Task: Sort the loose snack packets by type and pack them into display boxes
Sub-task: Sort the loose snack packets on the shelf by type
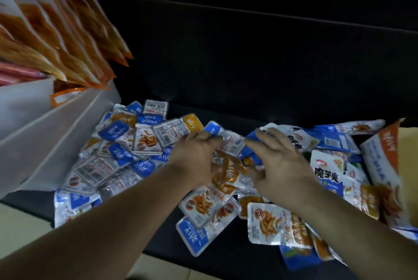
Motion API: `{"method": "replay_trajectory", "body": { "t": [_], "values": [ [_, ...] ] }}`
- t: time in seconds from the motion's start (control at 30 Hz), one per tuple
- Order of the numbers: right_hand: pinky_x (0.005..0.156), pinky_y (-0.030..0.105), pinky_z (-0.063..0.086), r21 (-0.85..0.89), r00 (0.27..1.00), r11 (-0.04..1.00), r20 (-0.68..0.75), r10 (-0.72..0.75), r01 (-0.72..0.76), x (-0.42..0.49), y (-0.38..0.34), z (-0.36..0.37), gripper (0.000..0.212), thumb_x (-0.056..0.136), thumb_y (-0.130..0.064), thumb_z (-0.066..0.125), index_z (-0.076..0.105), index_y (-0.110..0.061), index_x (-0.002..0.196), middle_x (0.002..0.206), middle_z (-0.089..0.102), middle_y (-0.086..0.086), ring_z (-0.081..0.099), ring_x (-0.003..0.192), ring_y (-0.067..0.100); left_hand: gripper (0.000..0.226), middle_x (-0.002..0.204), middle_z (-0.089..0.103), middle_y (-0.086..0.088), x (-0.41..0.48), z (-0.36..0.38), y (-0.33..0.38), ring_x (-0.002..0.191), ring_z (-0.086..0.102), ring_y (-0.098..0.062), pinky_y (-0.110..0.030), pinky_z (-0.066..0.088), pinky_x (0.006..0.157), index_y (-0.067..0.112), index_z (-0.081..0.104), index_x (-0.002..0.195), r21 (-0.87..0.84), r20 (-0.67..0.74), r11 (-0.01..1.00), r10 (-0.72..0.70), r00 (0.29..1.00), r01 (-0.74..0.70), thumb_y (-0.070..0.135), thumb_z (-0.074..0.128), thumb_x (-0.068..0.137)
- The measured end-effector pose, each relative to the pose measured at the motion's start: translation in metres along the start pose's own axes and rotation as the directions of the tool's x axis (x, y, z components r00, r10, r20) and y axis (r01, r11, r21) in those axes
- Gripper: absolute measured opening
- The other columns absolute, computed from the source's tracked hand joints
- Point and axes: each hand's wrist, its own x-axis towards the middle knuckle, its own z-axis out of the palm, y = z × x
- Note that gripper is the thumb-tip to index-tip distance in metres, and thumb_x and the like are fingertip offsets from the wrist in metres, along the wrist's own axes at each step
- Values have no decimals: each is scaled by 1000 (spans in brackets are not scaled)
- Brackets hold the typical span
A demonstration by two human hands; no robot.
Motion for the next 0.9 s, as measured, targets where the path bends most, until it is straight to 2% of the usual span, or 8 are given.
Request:
{"method": "replay_trajectory", "body": {
  "t": [0.07, 0.17, 0.27, 0.37, 0.5, 0.6, 0.8, 0.9],
  "values": [
    [129, 45, 12, -44, 995, 999, 94, 21, -17, 6, 0, 7, 72, 101, -48, 49, 14, -36, 163, 167, 16, -11, 6, 155, 19, 70, 139, 48, 0, -12, 14, 2, 133, 45, -27, -47, 37, 114, 35, 34, 157, 26, -120, 1000, 15, 993, -12, 52, 60, 94],
    [124, 44, 24, -90, 998, 996, 63, 31, -25, 7, 6, 11, 70, 100, -51, 49, 22, -33, 162, 152, 29, -9, 21, 142, 21, 55, 118, 51, -1, -26, 28, 0, 117, 48, -26, -45, 45, 102, 25, 62, 135, -19, -251, 1000, -28, 968, 24, 56, 51, 91],
    [113, 40, 40, -83, 998, 996, 56, 26, -22, 3, 12, 12, 59, 98, -51, 57, 44, -34, 153, 139, 35, -9, 28, 134, 19, 67, 127, 56, 1, -42, 27, -7, 121, 49, -24, -43, 49, 98, 19, 74, 112, -52, -257, 998, -58, 965, 46, 70, 41, 84],
    [106, 37, 44, -55, 998, 997, 44, 52, -50, 1, 12, 10, 55, 94, -53, 63, 55, -34, 145, 136, 37, -11, 32, 133, 17, 78, 144, 54, 6, -60, 22, -7, 133, 46, -21, -40, 49, 101, 23, 72, 121, -105, -158, 991, -97, 983, 81, 82, 37, 86],
    [128, 42, 7, -68, 993, 993, 67, 100, -95, 3, -5, 5, 61, 93, -60, 53, 50, -35, 148, 152, 29, -11, 20, 147, 17, 51, 143, 55, 5, -67, 24, -9, 130, 47, -22, -34, 42, 105, 24, 61, 136, -208, -133, 973, -125, 983, 95, 55, 50, 96],
    [125, 36, -9, -90, 995, 993, 62, 80, -74, 2, -17, 12, 65, 98, -60, 43, 41, -29, 154, 169, 15, -7, -3, 158, 16, 72, 137, 53, -1, -61, 22, -7, 130, 46, -25, -38, 41, 108, 26, 42, 150, -294, -40, 931, -236, 971, 215, 52, 71, 89],
    [128, 42, 18, -18, 998, 999, 43, 39, -38, -2, -14, 28, 68, 92, -60, 45, 47, -26, 151, 161, 36, -4, 19, 156, 20, 53, 106, 69, 4, -47, 16, -5, 101, 67, -19, -43, 60, 85, 25, 54, 109, -407, 129, 839, -339, 932, 361, 52, 85, 77],
    [124, 41, 28, -7, 992, 993, 51, 114, -114, 3, -19, 21, 58, 95, -52, 54, 52, -26, 146, 154, 39, -6, 23, 150, 18, 52, 113, 64, 0, -51, 15, -5, 109, 61, -22, -44, 57, 92, 20, 54, 113, -375, 151, 851, -336, 930, 368, 51, 81, 81]
  ]
}}
